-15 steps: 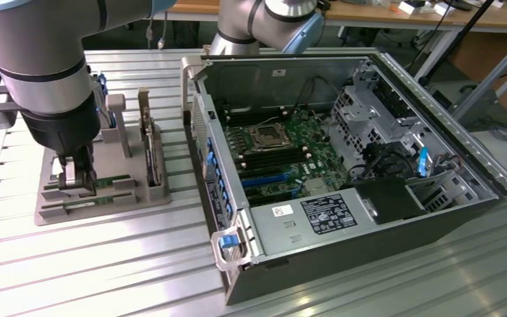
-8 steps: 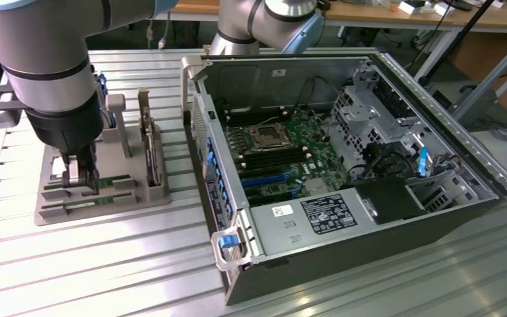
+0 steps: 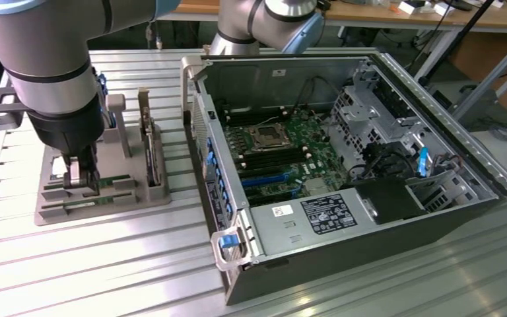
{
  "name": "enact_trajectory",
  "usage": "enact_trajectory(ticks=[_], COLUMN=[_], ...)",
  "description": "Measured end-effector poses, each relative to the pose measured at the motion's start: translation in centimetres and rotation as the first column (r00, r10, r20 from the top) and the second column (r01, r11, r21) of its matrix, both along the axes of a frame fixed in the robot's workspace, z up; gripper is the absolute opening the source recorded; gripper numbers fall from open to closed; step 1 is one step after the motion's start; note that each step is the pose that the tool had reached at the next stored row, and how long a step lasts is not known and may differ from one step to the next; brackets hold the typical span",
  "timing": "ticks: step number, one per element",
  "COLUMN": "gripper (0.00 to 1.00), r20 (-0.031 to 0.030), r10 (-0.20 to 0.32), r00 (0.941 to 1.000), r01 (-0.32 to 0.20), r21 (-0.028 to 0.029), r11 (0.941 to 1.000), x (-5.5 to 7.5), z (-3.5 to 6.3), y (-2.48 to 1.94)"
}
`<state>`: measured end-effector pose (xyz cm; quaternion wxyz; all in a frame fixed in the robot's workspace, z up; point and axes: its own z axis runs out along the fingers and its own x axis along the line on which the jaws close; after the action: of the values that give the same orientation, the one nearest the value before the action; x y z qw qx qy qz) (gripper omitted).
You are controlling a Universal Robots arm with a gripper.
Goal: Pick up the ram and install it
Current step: 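Pick up the ram and move it above insertion slot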
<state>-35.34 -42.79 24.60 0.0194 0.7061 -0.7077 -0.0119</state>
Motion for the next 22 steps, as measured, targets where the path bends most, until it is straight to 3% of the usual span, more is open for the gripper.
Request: enact_trajectory(ticks=[22], gripper=[0.36], r20=[0.0], r10=[0.0], r00=[1.0], r01=[0.0], r21=[-0.0025], r11=[1.0], x=[0.0], z=[-1.43], y=[0.0])
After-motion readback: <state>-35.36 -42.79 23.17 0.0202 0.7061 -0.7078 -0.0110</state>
